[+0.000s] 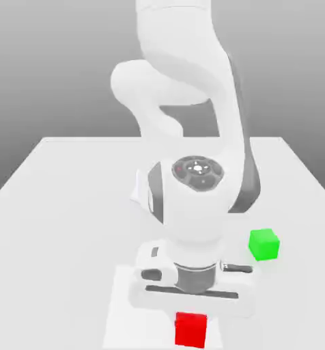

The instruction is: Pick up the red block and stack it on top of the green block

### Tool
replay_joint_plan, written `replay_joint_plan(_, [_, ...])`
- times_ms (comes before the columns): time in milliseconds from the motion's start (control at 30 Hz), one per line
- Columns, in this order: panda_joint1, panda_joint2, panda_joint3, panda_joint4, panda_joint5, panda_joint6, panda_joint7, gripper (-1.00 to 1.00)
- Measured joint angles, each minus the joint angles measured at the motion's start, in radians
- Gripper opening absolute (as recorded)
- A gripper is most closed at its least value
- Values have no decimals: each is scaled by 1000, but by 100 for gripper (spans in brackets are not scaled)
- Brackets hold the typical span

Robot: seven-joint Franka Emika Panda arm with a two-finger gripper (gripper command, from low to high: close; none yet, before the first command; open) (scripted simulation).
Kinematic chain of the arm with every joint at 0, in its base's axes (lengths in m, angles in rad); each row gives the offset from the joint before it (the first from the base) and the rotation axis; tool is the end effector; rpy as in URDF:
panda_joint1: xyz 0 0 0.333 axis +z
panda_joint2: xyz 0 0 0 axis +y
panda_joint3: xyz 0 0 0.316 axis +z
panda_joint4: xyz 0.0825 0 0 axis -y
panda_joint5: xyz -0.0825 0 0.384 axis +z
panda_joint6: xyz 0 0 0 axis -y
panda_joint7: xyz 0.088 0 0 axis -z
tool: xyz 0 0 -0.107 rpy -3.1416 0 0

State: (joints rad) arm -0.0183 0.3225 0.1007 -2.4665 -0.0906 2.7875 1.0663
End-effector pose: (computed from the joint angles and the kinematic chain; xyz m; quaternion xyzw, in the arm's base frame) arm 0.4742 0.0461 0.1684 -0.8996 0.4368 -0.0005 0.0006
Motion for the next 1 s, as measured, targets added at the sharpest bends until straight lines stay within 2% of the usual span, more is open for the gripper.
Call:
replay_joint_plan(100, [-5,-103,19,-20,35,-83,-15,-100])
replay_joint_plan(167, [33,-173,61,-65,87,-103,56,-100])
replay_joint_plan(333, [230,-341,168,-202,216,-125,305,-100])
replay_joint_plan(600, [370,-571,345,-429,340,-126,762,-100])
replay_joint_plan(800, [277,-488,423,-447,170,-47,937,-100])
replay_joint_plan(1000, [214,-367,437,-442,-8,58,1061,-100])
